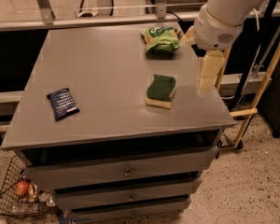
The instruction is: Move sponge near rxbar blueberry
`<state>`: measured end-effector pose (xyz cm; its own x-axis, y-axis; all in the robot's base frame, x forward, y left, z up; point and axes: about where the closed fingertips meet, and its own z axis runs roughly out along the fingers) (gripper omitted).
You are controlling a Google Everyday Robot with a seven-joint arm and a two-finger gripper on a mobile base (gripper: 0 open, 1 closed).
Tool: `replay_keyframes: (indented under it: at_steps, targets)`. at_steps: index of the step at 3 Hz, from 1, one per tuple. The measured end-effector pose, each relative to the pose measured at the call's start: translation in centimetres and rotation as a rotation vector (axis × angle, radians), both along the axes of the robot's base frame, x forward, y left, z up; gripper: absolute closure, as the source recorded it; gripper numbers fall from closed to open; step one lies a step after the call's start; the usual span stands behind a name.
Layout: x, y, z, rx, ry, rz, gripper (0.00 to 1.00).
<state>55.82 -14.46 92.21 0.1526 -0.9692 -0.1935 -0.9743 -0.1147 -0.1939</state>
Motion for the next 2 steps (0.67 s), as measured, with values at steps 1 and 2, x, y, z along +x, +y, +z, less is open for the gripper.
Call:
replay_keyframes:
  at_steps: [1,2]
  targets:
    - [1.6,2.5,-2.2,-0.051,0.016,0.130,0.00]
    - [2.9,4.1,-4.6,-0.090,0.043,0.213,0.00]
